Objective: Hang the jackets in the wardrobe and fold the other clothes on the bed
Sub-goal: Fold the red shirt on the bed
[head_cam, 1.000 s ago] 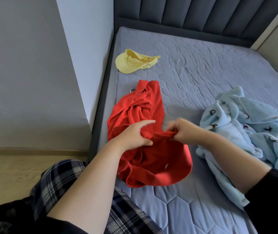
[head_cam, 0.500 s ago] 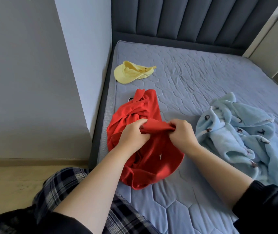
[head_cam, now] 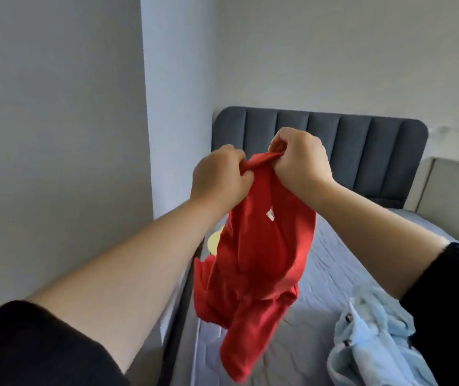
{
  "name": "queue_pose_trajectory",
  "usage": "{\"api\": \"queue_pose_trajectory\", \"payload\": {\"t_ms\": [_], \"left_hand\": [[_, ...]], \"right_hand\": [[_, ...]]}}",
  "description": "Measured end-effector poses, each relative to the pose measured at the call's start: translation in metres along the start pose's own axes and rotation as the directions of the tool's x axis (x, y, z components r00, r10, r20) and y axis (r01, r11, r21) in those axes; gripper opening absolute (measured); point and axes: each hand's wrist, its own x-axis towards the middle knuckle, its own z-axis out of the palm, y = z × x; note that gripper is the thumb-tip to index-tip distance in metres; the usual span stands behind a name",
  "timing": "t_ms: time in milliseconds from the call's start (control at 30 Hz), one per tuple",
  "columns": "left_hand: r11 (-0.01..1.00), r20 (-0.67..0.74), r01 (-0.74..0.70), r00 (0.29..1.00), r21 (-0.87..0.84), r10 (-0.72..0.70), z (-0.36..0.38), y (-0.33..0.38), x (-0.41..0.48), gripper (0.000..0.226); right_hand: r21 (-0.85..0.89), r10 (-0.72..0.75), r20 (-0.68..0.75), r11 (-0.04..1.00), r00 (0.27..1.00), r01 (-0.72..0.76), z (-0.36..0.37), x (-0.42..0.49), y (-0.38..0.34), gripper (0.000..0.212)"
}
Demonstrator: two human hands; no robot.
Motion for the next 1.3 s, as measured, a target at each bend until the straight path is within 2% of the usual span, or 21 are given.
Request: {"api": "queue_pose_trajectory", "payload": {"t_ms": [67,133,200,267,333,400,467,567,600,700,800,900,967,1000,1067,1167,1233,1300], "left_hand": [[0.996,-0.041,0.088,0.995,0.015,-0.087,-0.026,0.008,0.028,0.016],[0.983,-0.12,0.184,0.976,0.014,-0.181,-0.052,0.013,0.05,0.018],[0.971,-0.184,0.24,0.955,0.009,-0.234,-0.074,0.015,0.064,0.01],[0.964,-0.185,0.265,0.948,0.004,-0.26,-0.092,0.018,0.072,0.021],[0.955,-0.124,0.293,0.95,0.049,-0.286,-0.102,0.021,0.078,0.036],[0.938,-0.007,0.262,0.964,0.227,-0.267,-0.107,0.022,0.081,0.035],[0.916,0.136,0.182,0.96,0.358,-0.244,-0.109,0.023,0.08,0.036],[0.939,0.26,0.159,0.935,0.306,-0.243,-0.112,0.022,0.077,0.053],[0.949,0.286,0.163,0.928,0.27,-0.24,-0.115,0.024,0.076,0.049],[0.966,0.291,0.229,0.922,0.122,-0.256,-0.124,0.023,0.074,0.013],[0.923,0.27,0.374,0.901,-0.09,-0.338,-0.131,0.02,0.072,0.016],[0.857,0.291,0.486,0.856,-0.17,-0.428,-0.134,0.02,0.071,0.018],[0.826,0.268,0.522,0.845,-0.216,-0.464,-0.137,0.02,0.069,0.023],[0.818,0.279,0.512,0.851,-0.261,-0.444,-0.138,0.018,0.068,0.025],[0.862,0.354,0.419,0.882,-0.284,-0.312,-0.14,0.015,0.064,0.021],[0.972,0.463,0.219,0.872,-0.079,-0.159,-0.142,0.008,0.055,0.016],[0.994,0.468,0.059,0.879,0.091,-0.095,-0.142,0.003,0.052,0.025],[0.976,0.454,-0.091,0.891,0.197,-0.009,-0.142,0.0,0.048,0.036]], "right_hand": [[-0.094,0.026,-0.048,0.995,0.999,-0.031,-0.008,0.013,-0.003,0.013],[-0.172,0.022,-0.029,0.985,0.999,-0.026,-0.009,0.017,-0.001,0.007],[-0.252,-0.014,0.01,0.968,1.0,0.016,-0.008,0.014,0.003,0.003],[-0.294,-0.049,0.011,0.954,0.999,0.05,-0.008,0.015,0.004,0.007],[-0.213,-0.028,0.003,0.977,1.0,0.028,-0.01,0.021,-0.006,0.011],[0.036,0.065,0.036,0.997,0.997,-0.066,-0.017,0.032,-0.026,0.019],[0.246,0.1,0.081,0.962,0.992,-0.117,-0.026,0.046,-0.045,0.027],[0.261,0.047,0.191,0.96,0.98,-0.097,-0.038,0.063,-0.07,0.026],[0.24,0.038,0.215,0.967,0.976,-0.09,-0.042,0.067,-0.076,0.024],[0.236,0.068,0.28,0.962,0.958,-0.137,-0.053,0.077,-0.083,0.007],[0.338,0.103,0.486,0.894,0.868,-0.295,-0.063,0.079,-0.079,0.012],[0.425,0.094,0.705,0.737,0.703,-0.525,-0.065,0.079,-0.07,0.015],[0.389,0.083,0.79,0.699,0.607,-0.601,-0.065,0.078,-0.064,0.017],[0.372,0.062,0.823,0.692,0.565,-0.618,-0.064,0.077,-0.061,0.019],[0.37,-0.006,0.866,0.68,0.5,-0.633,-0.061,0.073,-0.052,0.025],[0.405,-0.083,0.861,0.708,0.502,-0.579,-0.054,0.063,-0.041,0.035],[0.418,-0.08,0.807,0.778,0.585,-0.469,-0.046,0.055,-0.038,0.039],[0.35,-0.041,0.674,0.897,0.738,-0.27,-0.036,0.047,-0.041,0.041]]}}
